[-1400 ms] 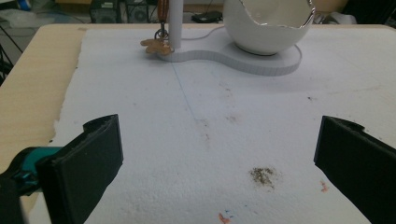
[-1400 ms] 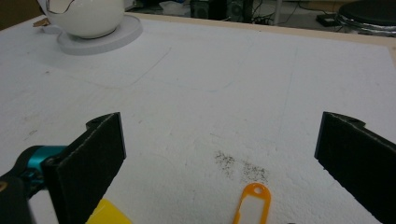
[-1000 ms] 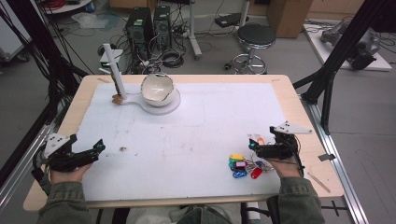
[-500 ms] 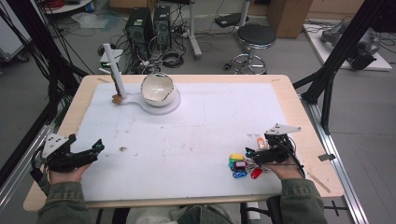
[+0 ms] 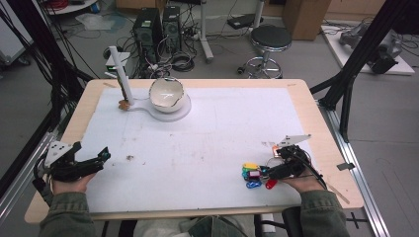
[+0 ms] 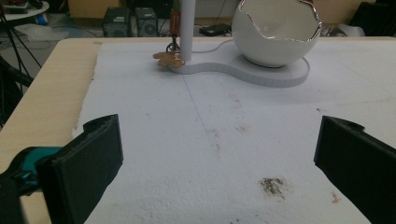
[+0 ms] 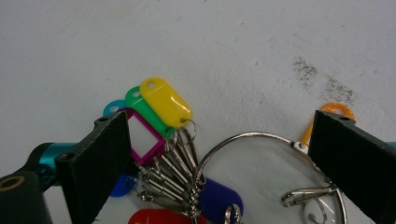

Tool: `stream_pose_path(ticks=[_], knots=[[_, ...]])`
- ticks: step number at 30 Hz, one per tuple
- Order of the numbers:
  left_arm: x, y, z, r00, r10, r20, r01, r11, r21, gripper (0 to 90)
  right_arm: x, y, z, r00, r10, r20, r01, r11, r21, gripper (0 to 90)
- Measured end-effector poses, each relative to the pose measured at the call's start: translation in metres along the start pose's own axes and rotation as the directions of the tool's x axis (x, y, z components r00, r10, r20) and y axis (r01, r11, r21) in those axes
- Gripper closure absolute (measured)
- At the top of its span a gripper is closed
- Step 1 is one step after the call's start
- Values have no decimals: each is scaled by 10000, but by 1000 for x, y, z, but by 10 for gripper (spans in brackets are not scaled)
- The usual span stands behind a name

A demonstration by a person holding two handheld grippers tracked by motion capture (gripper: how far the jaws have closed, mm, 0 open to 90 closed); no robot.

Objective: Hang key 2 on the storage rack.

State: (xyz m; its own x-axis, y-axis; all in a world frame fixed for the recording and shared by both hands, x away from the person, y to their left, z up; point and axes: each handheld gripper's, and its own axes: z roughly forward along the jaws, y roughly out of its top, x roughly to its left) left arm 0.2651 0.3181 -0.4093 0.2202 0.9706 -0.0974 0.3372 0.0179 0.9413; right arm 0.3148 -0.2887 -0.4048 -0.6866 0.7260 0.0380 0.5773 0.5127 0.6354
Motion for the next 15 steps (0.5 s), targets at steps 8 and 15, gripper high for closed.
stream_pose_path(ticks=[8,15], knots=[[-1,0,0,10000,5,23,-5,10000,35,17,10,3,3,9949,-865,-513,871,9961,102,54],[-1,0,1,10000,43,46,-43,10000,64,17,16,4,9,9867,-1285,-998,1316,9910,258,164]])
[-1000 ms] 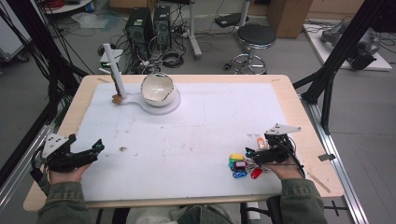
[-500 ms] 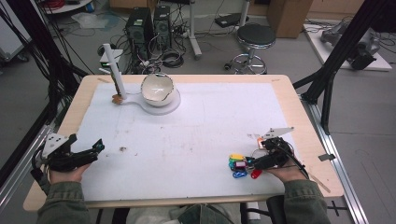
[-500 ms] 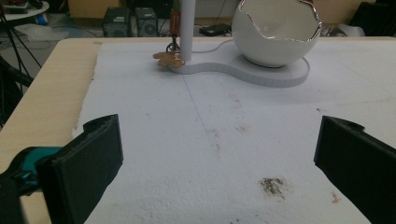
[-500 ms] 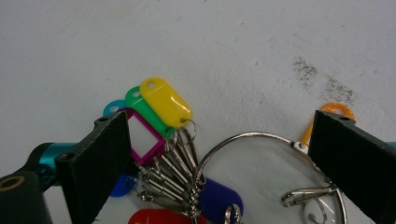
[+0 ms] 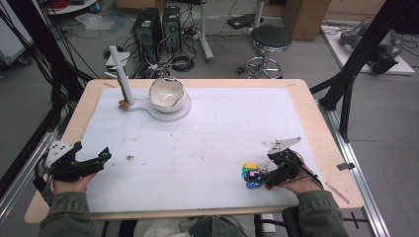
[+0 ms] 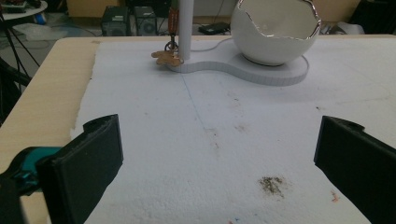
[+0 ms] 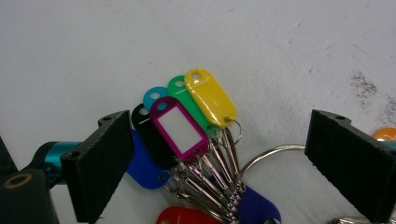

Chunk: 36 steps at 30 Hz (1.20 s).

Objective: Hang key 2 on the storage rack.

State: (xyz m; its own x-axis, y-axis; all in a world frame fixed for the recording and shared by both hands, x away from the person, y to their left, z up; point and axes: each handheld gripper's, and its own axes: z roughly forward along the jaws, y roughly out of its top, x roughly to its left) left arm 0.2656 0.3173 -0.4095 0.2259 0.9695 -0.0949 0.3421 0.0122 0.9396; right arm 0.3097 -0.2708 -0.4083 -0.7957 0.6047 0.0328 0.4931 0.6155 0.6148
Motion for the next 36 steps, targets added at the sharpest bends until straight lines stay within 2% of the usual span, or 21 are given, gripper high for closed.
stream_pose_path(ticks=[1,6,11,14,17,19,23,25,29,30,36], knots=[[0,0,0,10000,5,-5,-5,10000,-1,17,0,0,1,9998,-104,-177,104,9999,12,173],[0,0,0,10000,-31,-55,30,10000,-48,17,3,0,6,9982,-400,-439,411,9988,251,241],[0,0,0,10000,-22,-21,22,10000,-60,17,5,1,8,9963,-743,-440,754,9969,242,341],[-1,0,0,10000,6,-23,-6,10000,-45,17,7,2,12,9940,-934,-566,959,9945,425,379],[-1,0,1,10000,24,-23,-24,10000,-29,16,8,1,16,9933,-1056,-467,1095,9897,917,477],[-1,0,1,10000,8,-4,-8,10000,-43,17,7,2,17,9933,-1114,-308,1138,9895,896,620],[-1,0,1,10000,19,31,-19,10000,-34,17,3,4,12,9977,-677,-66,680,9959,594,808],[-1,0,1,10000,25,66,-25,10000,-22,17,1,4,11,9992,-400,-2,399,9978,529,819],[-2,0,1,10000,16,89,-16,10000,-13,17,-2,5,11,9997,96,-206,-86,9989,461,829],[-2,0,1,10000,37,76,-37,10000,-14,17,-4,6,11,9998,98,-175,-93,9994,330,829],[-2,0,2,9999,60,106,-60,10000,6,17,-9,9,5,9956,872,-343,-885,9954,-373,831]])
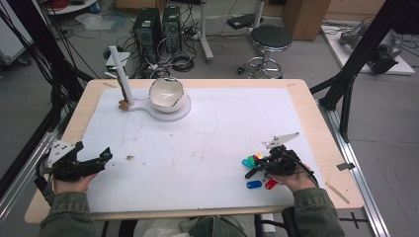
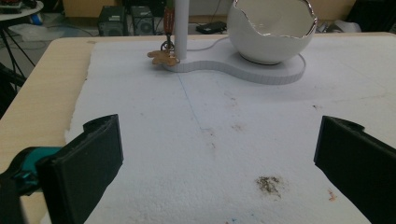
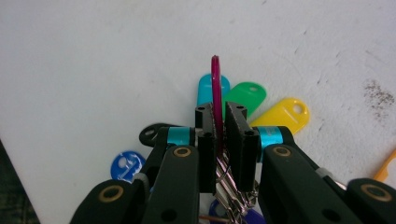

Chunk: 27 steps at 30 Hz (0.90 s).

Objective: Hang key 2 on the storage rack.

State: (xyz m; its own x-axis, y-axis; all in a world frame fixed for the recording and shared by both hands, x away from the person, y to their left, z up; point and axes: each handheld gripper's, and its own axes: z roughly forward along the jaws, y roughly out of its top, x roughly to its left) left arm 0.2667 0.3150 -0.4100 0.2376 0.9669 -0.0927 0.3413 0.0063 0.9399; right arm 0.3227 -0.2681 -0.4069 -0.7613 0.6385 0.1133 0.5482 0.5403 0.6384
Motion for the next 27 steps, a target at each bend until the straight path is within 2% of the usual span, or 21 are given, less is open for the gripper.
stream_pose_path(ticks=[2,9,13,18,23,27], knots=[[0,0,0,10000,-3,6,3,10000,-3,17,-1,1,-2,9995,297,-65,-299,9994,-168,831],[0,0,0,10000,-1,35,1,10000,9,17,-3,4,-9,9968,752,-268,-773,9929,-901,832],[0,0,0,10000,-6,36,6,10000,4,17,-3,6,-13,9956,865,-353,-902,9885,-1216,833],[0,0,0,10000,-16,43,16,10000,-1,17,-2,11,-19,9917,1099,-673,-1197,9790,-1648,835],[0,0,0,10000,-42,47,42,10000,-1,17,-1,16,-22,9886,1158,-961,-1330,9712,-1979,840],[0,0,0,10000,-30,42,30,10000,6,17,0,19,-24,9886,1132,-991,-1334,9640,-2299,841]])
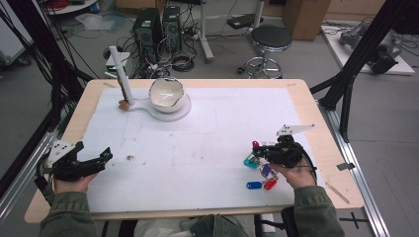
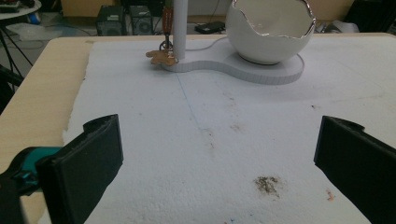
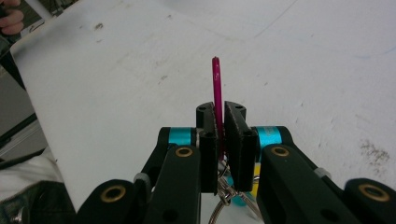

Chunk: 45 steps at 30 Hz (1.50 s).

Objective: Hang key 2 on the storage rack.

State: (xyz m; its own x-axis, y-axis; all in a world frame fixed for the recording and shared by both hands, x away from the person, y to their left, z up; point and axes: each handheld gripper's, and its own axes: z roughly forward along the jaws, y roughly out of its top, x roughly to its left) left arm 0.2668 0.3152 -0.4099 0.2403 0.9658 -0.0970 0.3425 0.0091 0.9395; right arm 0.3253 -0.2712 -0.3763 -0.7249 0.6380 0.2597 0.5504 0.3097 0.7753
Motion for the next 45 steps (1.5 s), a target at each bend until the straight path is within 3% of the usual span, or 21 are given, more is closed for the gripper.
stream_pose_path(ticks=[6,20,26,32,45], knots=[[0,0,1,10000,-59,24,59,10000,-3,17,1,6,-3,9999,8,-116,-13,9991,-434,841],[0,0,3,9997,-100,200,99,9999,21,17,-1,24,-7,9952,540,-811,-654,9872,-1453,842],[0,0,3,9998,-104,176,105,9999,-13,17,1,34,-10,9953,558,-795,-673,9864,-1501,842],[1,1,3,9998,-134,162,135,9999,-65,17,9,52,-10,9978,283,-592,-363,9896,-1393,842],[2,1,4,9997,-233,117,234,9996,-135,17,21,90,-3,9976,-59,-683,-44,9887,-1496,842]])
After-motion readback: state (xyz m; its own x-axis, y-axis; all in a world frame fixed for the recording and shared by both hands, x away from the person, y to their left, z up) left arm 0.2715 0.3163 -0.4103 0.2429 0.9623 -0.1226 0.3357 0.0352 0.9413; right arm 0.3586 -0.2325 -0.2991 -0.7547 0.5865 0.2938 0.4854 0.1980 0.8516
